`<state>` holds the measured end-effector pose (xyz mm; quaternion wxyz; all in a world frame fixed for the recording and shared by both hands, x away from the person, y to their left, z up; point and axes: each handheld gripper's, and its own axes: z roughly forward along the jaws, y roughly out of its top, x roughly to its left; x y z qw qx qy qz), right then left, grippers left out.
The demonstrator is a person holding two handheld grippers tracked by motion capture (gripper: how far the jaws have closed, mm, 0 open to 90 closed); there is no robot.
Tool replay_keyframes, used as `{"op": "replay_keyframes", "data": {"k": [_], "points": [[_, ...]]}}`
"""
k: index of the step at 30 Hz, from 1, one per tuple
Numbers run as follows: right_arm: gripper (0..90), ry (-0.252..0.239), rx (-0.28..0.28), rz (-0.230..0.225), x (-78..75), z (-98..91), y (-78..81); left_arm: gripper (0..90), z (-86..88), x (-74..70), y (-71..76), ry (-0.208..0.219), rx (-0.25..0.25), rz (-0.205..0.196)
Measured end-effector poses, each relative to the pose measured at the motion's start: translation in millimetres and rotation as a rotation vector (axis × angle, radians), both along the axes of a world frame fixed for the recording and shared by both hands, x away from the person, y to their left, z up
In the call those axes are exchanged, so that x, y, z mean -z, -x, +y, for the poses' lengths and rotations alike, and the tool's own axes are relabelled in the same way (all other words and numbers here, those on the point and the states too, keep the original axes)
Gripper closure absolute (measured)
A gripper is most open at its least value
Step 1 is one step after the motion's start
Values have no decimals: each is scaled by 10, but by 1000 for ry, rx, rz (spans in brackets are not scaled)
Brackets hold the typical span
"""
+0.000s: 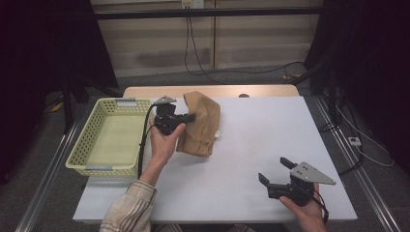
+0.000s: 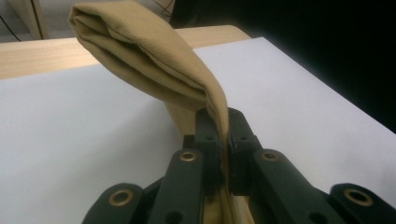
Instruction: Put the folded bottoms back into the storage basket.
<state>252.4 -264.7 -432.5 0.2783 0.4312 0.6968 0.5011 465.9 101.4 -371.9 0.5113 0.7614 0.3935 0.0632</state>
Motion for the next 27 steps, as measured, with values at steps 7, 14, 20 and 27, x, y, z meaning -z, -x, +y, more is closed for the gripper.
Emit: {"op": "replay_keyframes", "data": {"k": [7, 14, 20, 27], "points": [[66, -2, 2, -2, -1, -6, -1, 861, 43, -35, 21, -16, 4, -17], [66, -2, 3, -2, -1, -6, -1, 860, 83, -92, 61, -19, 9, -27], [66, -1, 1, 0, -1, -1, 0, 860, 116, -148, 105, -17, 20, -42], [66, -2, 0, -3, -3, -4, 3, 860, 178, -241, 167, -18, 21, -57]]}}
